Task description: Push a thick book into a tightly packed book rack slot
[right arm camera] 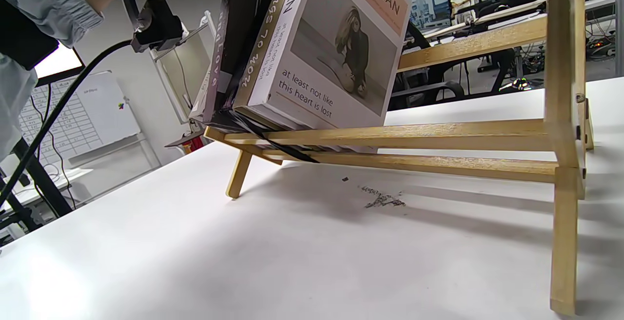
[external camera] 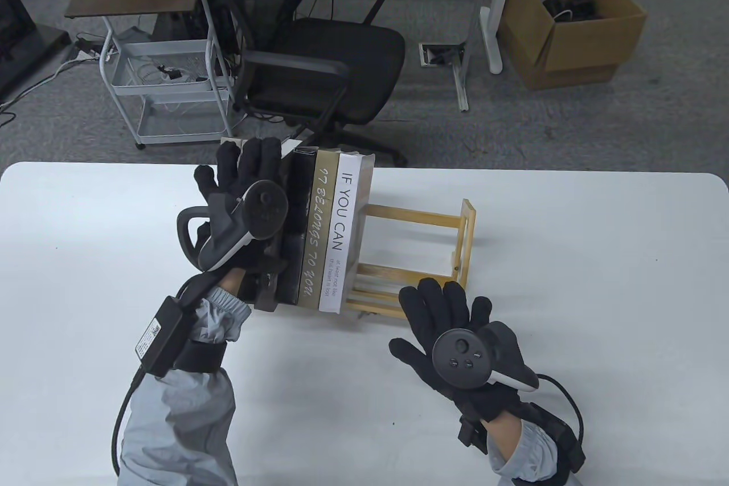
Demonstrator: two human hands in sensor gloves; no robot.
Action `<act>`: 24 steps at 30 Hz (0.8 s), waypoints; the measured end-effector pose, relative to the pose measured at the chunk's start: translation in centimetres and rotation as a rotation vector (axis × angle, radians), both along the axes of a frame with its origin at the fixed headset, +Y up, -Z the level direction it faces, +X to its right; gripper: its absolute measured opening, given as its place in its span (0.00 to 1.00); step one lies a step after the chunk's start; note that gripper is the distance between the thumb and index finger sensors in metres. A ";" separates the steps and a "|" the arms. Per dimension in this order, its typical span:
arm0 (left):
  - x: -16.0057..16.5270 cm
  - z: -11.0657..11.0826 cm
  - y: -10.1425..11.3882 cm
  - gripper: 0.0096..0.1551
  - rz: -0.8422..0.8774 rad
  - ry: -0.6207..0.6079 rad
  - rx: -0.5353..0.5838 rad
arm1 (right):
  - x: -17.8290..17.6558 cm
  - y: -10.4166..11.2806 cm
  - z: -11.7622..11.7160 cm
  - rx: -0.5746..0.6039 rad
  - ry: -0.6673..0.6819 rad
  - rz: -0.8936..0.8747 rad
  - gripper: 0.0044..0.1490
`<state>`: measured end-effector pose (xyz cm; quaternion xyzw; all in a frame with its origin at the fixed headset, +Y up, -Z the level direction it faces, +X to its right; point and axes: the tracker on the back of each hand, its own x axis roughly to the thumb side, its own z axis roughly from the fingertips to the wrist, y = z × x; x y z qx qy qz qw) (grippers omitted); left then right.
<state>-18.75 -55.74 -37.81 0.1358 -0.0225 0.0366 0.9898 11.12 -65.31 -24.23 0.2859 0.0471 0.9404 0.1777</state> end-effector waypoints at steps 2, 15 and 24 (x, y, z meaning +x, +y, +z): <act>0.0 -0.4 -0.3 0.32 -0.005 0.012 0.000 | 0.0 0.0 0.0 0.000 0.000 0.001 0.51; 0.5 -2.8 -1.4 0.32 -0.025 0.045 -0.037 | 0.0 0.0 -0.1 -0.004 -0.006 -0.002 0.51; 0.8 -3.5 -1.7 0.32 -0.036 0.065 -0.055 | -0.1 -0.1 -0.1 -0.009 -0.002 0.009 0.51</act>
